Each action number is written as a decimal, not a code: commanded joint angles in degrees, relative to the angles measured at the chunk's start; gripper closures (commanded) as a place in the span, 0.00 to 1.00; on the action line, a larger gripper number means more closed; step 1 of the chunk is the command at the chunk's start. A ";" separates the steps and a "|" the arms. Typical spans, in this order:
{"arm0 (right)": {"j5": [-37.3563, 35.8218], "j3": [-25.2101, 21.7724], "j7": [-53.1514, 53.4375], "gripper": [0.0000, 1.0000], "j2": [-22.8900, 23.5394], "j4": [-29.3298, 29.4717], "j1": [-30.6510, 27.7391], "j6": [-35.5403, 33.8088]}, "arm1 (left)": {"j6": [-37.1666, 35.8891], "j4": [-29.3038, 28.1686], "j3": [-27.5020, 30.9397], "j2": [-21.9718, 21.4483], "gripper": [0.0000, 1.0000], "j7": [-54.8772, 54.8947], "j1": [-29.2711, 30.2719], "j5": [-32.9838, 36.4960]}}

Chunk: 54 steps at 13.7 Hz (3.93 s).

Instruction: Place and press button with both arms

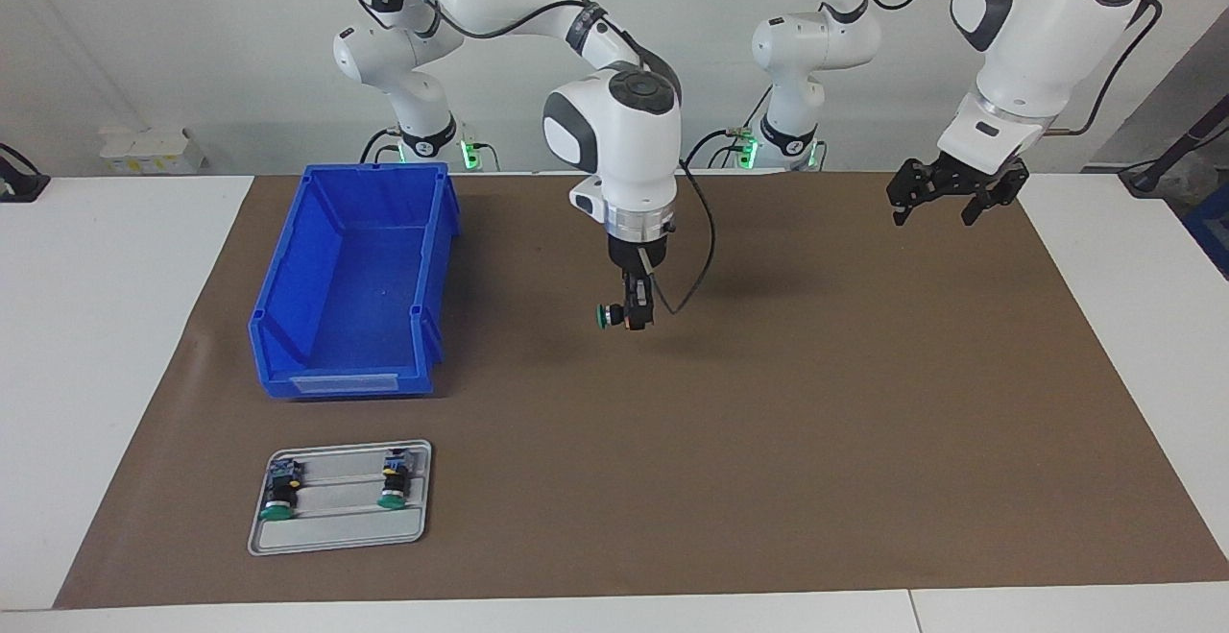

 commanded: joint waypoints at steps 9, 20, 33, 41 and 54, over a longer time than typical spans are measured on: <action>-0.97 0.36 7.59 1.00 8.56 -1.63 4.79 9.48 | 1.45 -2.03 0.40 -1.67 0.00 21.60 -0.76 0.10; -0.54 1.32 7.59 0.03 4.18 -8.58 4.45 14.07 | 9.88 -12.48 0.40 -4.75 0.02 55.82 -1.81 -5.26; 3.42 1.32 -31.40 0.02 -21.31 -27.13 -12.41 7.40 | 34.76 -22.68 0.49 2.55 0.22 54.59 -20.01 -5.61; 7.63 1.32 -70.32 0.02 -32.48 -30.82 -27.09 -2.17 | 42.75 -21.36 0.67 12.48 0.15 53.98 -28.62 -5.61; 7.37 0.36 -127.04 0.00 -31.26 -16.59 -39.23 -19.85 | 46.36 -21.63 0.75 16.79 0.26 49.67 -31.61 -5.44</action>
